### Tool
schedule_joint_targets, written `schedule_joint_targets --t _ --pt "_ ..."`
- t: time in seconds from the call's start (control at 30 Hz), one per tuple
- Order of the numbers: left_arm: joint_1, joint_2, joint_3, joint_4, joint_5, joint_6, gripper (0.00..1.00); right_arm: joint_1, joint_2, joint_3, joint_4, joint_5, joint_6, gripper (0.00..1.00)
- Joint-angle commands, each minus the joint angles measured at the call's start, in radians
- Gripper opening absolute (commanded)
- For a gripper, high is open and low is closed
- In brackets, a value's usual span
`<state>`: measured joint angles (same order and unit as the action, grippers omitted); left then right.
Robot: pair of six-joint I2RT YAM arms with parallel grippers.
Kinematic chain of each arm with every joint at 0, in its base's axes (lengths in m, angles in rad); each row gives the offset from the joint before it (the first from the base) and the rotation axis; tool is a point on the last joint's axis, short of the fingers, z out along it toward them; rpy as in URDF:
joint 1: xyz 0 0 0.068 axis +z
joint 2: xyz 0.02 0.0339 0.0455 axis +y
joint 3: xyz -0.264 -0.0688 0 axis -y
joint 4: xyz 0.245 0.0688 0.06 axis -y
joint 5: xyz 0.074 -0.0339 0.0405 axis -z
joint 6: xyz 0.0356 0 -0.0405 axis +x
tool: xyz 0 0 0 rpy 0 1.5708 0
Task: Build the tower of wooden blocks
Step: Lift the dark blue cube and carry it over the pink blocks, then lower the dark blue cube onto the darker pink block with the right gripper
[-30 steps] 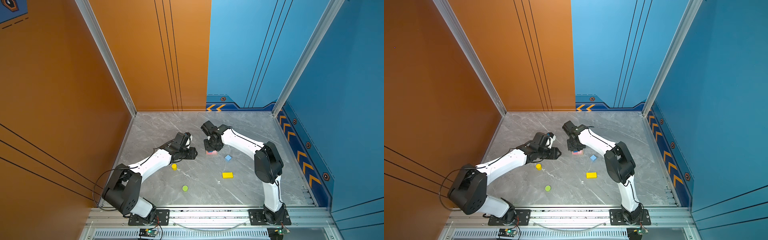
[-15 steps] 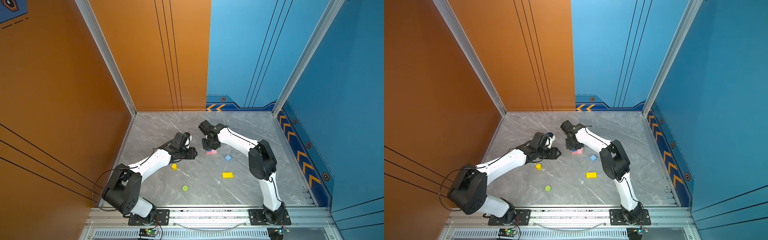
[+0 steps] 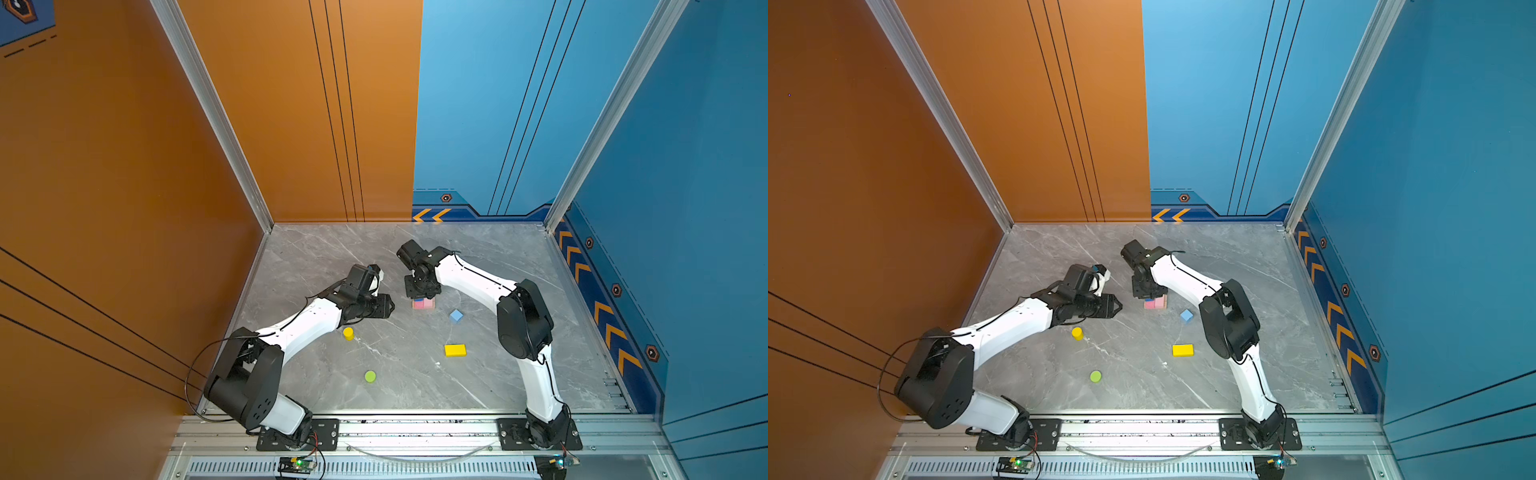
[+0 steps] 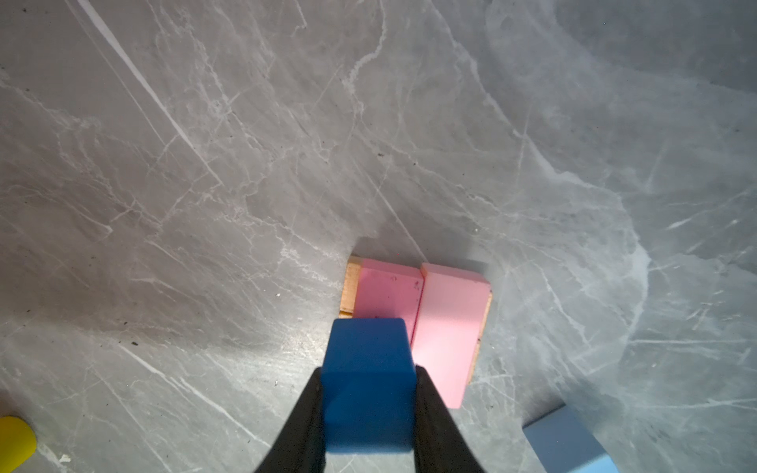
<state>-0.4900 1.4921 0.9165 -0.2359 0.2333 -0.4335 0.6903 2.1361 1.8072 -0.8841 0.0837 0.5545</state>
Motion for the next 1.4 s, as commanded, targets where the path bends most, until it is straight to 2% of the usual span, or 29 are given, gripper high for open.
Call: schedule_joint_targets --t 0.0,0.5,0.97,1.37 --pt "0.01 -0.008 -0.018 0.005 0.019 0.007 0.5 0.002 0.019 0.016 -0.038 0.035 0.024 0.32" --pt "0.014 -0.003 -0.019 0.007 0.024 0.007 0.5 -0.007 0.033 0.009 -0.037 0.037 0.037 0.35" --pt "0.016 0.0 -0.021 0.009 0.026 0.007 0.5 -0.008 0.038 0.007 -0.037 0.04 0.042 0.46" --pt "0.02 0.0 -0.019 0.011 0.031 0.008 0.5 -0.014 0.039 -0.002 -0.037 0.048 0.048 0.47"
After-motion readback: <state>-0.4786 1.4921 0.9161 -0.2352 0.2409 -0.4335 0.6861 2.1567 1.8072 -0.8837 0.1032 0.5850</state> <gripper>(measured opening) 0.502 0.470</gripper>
